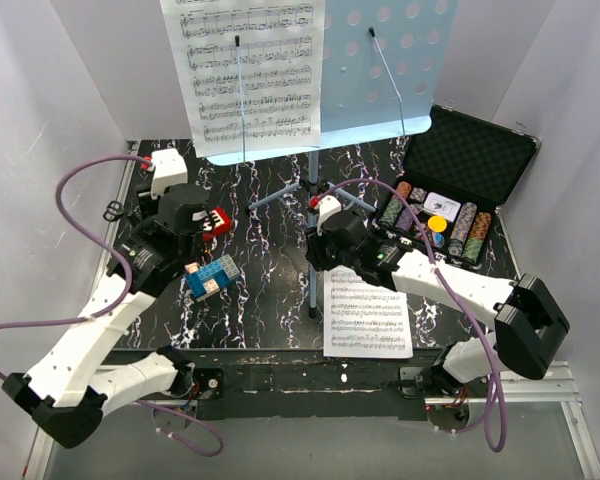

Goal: Pack up the instrument practice props
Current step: Adjust the music stand at the center of the board, then pick up the sheet music from the music stand.

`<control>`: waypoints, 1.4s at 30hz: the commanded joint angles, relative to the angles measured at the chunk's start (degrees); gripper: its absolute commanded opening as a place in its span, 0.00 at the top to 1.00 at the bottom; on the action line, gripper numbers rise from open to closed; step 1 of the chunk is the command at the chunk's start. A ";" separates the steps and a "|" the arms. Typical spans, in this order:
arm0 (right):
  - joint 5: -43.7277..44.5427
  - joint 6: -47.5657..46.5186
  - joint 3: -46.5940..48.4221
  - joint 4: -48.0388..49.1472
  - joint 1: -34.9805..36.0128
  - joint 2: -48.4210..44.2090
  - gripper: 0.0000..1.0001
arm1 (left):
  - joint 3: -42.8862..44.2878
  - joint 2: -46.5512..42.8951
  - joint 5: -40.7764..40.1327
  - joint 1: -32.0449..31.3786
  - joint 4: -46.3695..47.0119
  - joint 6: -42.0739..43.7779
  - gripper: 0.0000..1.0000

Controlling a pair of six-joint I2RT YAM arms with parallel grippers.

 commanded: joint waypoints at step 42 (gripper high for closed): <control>-5.78 -0.30 -0.82 -15.51 0.17 -29.13 0.58 | -29.19 11.41 88.18 50.64 64.67 -64.70 0.23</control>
